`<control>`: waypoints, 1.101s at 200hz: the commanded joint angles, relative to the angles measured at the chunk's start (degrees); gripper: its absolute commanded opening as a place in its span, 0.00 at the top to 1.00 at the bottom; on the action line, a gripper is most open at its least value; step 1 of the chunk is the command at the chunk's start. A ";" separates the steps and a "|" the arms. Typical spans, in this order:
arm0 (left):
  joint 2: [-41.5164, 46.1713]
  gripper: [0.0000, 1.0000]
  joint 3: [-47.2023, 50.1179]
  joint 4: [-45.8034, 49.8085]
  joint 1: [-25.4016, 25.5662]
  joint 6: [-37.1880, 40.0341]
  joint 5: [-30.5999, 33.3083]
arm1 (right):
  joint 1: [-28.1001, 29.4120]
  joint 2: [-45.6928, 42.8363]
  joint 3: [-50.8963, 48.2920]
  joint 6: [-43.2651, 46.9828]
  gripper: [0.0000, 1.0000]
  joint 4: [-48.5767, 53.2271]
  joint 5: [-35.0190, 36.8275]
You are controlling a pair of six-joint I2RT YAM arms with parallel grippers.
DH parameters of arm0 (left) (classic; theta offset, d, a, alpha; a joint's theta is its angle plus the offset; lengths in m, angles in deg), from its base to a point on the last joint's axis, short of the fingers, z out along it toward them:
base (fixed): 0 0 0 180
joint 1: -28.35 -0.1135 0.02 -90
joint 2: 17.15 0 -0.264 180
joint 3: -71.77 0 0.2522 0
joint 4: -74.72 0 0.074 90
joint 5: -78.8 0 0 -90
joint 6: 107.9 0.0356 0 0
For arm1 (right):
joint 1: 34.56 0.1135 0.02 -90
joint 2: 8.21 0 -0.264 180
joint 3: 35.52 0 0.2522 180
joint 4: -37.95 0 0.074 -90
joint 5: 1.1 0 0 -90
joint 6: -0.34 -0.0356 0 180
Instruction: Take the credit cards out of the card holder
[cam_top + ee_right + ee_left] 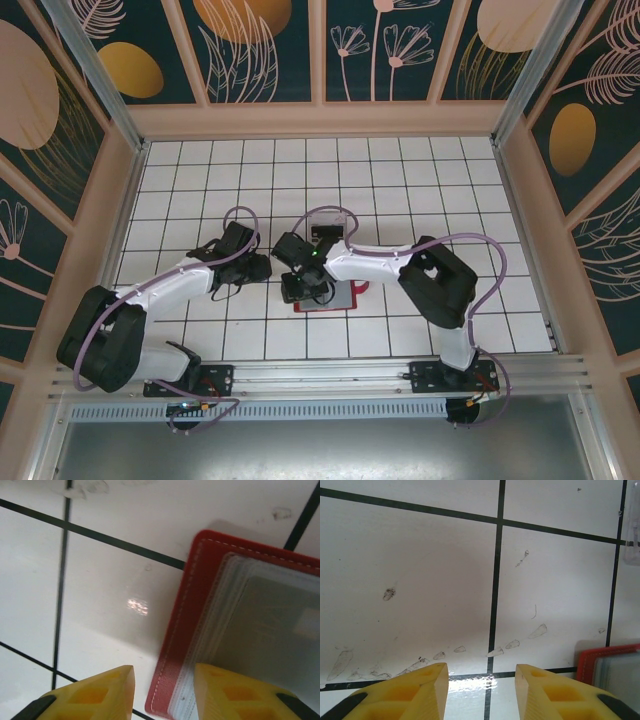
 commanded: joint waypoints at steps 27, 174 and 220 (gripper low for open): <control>0.75 0.59 0.09 -0.27 -0.30 0.01 -1.13 | -0.61 -0.63 -2.53 -1.63 0.60 -0.07 0.56; -1.68 0.59 -2.08 -0.10 -0.26 0.32 -3.06 | -3.07 -6.38 -7.24 -0.97 0.57 3.19 4.23; -2.18 0.59 -2.65 -0.01 -0.32 0.45 -3.50 | -3.49 -8.87 -8.29 -0.93 0.56 2.69 3.96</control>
